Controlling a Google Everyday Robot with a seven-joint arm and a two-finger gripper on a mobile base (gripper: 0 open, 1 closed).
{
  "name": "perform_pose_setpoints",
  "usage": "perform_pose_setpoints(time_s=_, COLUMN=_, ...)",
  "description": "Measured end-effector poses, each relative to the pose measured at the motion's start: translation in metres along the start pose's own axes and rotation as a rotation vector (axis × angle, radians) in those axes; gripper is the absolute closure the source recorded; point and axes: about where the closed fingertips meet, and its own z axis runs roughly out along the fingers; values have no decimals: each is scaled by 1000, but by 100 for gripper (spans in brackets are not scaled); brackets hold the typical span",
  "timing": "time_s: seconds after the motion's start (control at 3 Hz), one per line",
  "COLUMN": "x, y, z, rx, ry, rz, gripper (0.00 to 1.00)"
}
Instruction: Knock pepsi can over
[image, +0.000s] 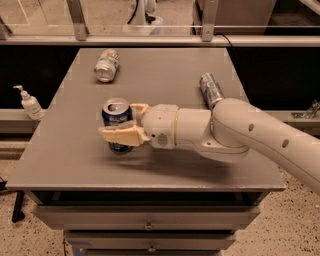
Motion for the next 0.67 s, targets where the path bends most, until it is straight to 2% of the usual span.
perform_pose_setpoints(time_s=0.33, x=-5, y=-8, z=-8, rx=3, ry=25, rz=-21, gripper=88)
perform_pose_setpoints(time_s=0.67, x=-16, y=-22, z=-19, rx=-4, ry=86, rz=-84, gripper=100)
